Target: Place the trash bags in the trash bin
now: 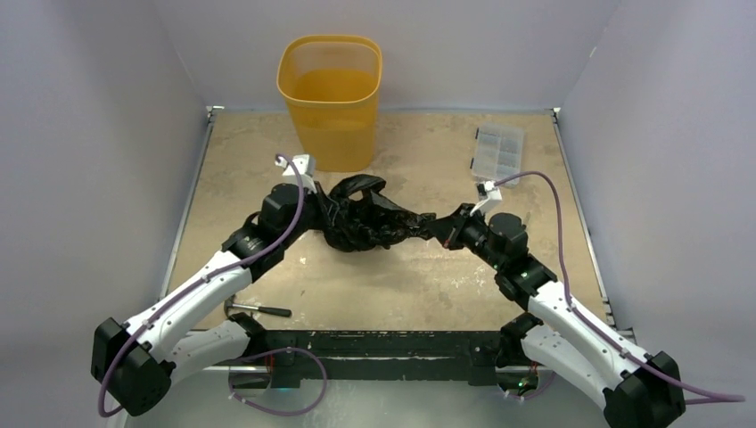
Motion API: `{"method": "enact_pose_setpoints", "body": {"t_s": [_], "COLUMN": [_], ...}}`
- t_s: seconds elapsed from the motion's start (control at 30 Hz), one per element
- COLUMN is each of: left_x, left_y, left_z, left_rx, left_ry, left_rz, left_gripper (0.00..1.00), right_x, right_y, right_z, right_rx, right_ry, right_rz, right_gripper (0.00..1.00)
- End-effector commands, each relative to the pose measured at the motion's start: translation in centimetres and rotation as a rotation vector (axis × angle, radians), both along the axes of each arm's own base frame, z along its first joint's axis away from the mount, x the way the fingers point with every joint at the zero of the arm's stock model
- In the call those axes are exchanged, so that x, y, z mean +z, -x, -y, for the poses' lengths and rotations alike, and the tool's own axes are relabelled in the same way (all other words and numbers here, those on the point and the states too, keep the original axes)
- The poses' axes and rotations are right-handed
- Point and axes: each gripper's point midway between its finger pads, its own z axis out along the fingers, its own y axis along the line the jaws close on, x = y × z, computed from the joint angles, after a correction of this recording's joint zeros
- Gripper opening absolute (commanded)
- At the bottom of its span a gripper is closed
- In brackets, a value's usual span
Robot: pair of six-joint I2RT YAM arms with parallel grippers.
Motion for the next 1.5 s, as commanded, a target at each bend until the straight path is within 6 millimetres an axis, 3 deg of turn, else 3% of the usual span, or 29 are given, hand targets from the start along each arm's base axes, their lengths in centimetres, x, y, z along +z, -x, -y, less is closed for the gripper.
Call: {"method": "enact_pose_setpoints", "body": {"t_s": [0.0,0.07,0.2,0.23,0.3,0.47,0.7,0.8,0.93,1.07,1.17,1.27,1.33,1.4,1.43,1.47], "left_x": [-1.4,-2.6,-3.8,-3.7,-3.3,-2.6,-2.7,-5.1,-8.0,-8.6,-9.5,-10.7,-10.7,-9.7,-8.7,-7.3], "left_y": [1.2,1.3,0.7,0.4,-0.4,-2.5,-4.6,-4.7,-4.2,-4.8,-4.2,-2.9,-2.4,-2.7,-3.2,-3.7], "left_z": [1.8,2.2,2.9,3.0,3.3,3.0,4.7,5.2,3.6,2.3,3.0,4.1,4.8,5.3,5.4,5.5], "left_rx": [-0.118,-0.147,-0.189,-0.195,-0.213,-0.204,-0.309,-0.357,-0.324,-0.288,-0.360,-0.455,-0.495,-0.497,-0.487,-0.470], "left_ry": [0.022,0.013,-0.053,-0.070,-0.111,-0.180,-0.071,-0.100,-0.196,-0.246,-0.240,-0.206,-0.167,-0.131,-0.115,-0.103], "left_rz": [-0.028,-0.047,-0.080,-0.078,-0.061,-0.064,-0.130,-0.234,-0.337,-0.347,-0.409,-0.463,-0.455,-0.421,-0.391,-0.348], "left_gripper": [0.00,0.06,0.28,0.34,0.55,0.78,0.83,0.81,0.79,0.82,0.72,0.53,0.32,0.09,0.01,0.00], "right_x": [3.3,2.9,1.3,0.9,0.6,0.1,-0.3,-0.3,-0.4,-0.4,-0.5,-0.3,-0.1,0.0,0.0,0.1], "right_y": [1.0,1.2,1.5,1.6,2.1,2.9,3.3,3.3,3.0,3.0,2.8,2.6,2.2,1.5,1.0,0.3], "right_z": [-1.9,-2.5,-3.0,-3.0,-3.3,-3.4,-3.1,-3.0,-2.6,-2.5,-2.4,-2.2,-1.9,-1.5,-1.1,-0.7], "right_rx": [0.102,0.155,0.245,0.260,0.313,0.365,0.390,0.383,0.357,0.343,0.335,0.316,0.285,0.234,0.188,0.134], "right_ry": [-0.141,-0.103,0.020,0.042,0.073,0.098,0.141,0.147,0.157,0.153,0.152,0.156,0.156,0.155,0.144,0.137], "right_rz": [0.093,0.111,0.145,0.152,0.174,0.209,0.250,0.252,0.248,0.255,0.250,0.249,0.248,0.223,0.188,0.152], "right_gripper": [0.00,0.00,0.00,0.00,0.00,0.00,0.00,0.00,0.00,0.00,0.00,0.00,0.00,0.00,0.00,0.00]}}
